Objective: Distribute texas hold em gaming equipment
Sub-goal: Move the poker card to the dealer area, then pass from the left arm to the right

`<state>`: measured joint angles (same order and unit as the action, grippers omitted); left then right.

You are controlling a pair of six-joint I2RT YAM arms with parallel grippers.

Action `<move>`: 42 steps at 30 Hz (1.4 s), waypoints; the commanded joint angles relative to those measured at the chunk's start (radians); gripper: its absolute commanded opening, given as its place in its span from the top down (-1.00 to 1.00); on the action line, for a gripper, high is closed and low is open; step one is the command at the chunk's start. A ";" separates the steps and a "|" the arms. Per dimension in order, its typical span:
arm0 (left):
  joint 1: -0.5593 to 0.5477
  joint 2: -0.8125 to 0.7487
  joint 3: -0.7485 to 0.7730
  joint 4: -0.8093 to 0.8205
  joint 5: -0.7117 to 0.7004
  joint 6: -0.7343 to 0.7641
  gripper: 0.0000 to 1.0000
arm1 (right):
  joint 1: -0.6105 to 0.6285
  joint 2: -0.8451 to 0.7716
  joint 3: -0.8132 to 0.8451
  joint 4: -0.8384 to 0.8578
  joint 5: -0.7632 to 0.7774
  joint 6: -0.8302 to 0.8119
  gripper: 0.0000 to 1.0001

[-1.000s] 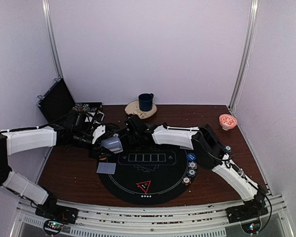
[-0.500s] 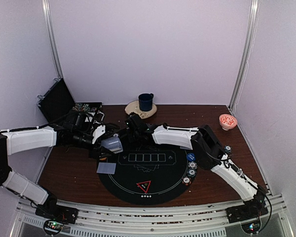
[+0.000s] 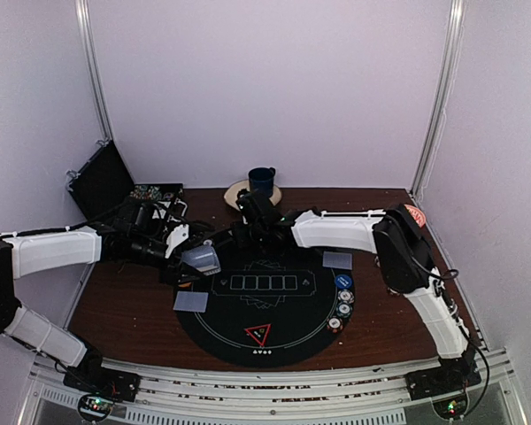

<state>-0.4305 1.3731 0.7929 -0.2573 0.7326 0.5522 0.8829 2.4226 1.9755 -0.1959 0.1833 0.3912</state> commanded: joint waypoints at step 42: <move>-0.078 -0.016 -0.003 0.015 -0.049 0.058 0.91 | 0.059 -0.337 -0.612 0.620 -0.862 0.492 -0.65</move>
<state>-0.4938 1.3731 0.7906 -0.2726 0.6731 0.5892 0.9321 2.0632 1.3384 0.3363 -0.6220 0.8364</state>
